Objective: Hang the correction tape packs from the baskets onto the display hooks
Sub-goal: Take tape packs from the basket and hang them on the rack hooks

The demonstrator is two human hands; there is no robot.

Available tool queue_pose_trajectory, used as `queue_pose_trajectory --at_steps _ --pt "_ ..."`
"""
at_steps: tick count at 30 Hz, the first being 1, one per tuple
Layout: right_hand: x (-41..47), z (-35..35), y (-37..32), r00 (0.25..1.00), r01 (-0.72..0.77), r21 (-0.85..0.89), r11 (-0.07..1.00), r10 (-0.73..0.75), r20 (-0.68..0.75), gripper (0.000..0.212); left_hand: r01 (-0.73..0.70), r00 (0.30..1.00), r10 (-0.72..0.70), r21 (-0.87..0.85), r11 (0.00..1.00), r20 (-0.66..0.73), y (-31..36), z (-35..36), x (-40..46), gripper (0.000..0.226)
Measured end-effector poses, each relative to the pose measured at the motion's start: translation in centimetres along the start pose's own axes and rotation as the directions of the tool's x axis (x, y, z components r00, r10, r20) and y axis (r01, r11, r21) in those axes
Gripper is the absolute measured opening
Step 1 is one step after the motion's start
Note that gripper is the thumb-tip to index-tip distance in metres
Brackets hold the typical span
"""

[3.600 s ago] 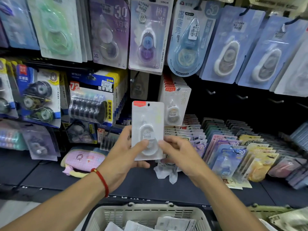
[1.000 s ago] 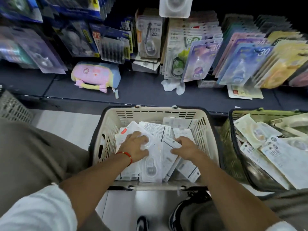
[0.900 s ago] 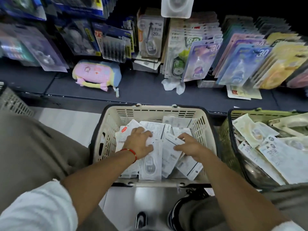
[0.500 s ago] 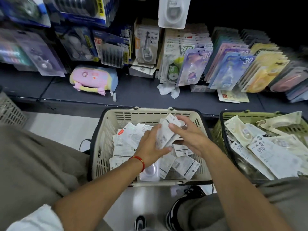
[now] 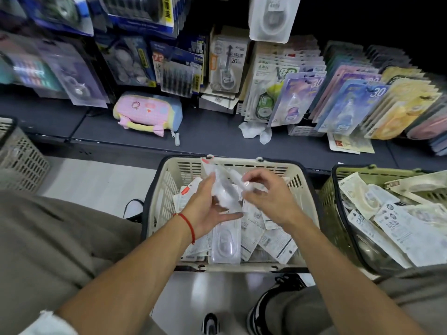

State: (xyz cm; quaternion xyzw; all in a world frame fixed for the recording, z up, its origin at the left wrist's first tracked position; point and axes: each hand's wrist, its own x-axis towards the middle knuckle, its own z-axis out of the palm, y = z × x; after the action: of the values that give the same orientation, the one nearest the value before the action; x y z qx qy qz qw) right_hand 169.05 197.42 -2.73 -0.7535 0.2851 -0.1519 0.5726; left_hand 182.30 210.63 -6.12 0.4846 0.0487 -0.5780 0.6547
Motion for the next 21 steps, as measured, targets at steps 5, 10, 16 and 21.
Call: queue_pose_trajectory --at_steps 5,10,16,21 --pt "-0.3 2.4 0.9 0.956 0.060 -0.013 0.998 -0.053 0.288 0.027 -0.065 0.995 0.068 0.048 0.997 -0.068 -0.1 -1.1 0.2 0.056" --pt "1.9 2.8 5.2 0.954 -0.301 -0.148 0.942 0.299 -0.035 0.012 -0.135 0.941 0.135 0.022 0.991 -0.309 0.8 -3.6 0.2 0.057" --pt "0.2 7.4 11.0 0.761 -0.511 -0.576 0.639 0.647 0.042 0.086 -0.248 0.868 0.284 0.140 0.959 -0.408 1.4 -6.7 -0.3 0.055" --pt "0.6 4.4 12.6 0.720 -0.679 -0.232 0.697 0.694 -0.023 0.071 -0.245 0.863 0.300 0.183 0.952 -0.405 0.8 -7.6 -0.2 0.058"
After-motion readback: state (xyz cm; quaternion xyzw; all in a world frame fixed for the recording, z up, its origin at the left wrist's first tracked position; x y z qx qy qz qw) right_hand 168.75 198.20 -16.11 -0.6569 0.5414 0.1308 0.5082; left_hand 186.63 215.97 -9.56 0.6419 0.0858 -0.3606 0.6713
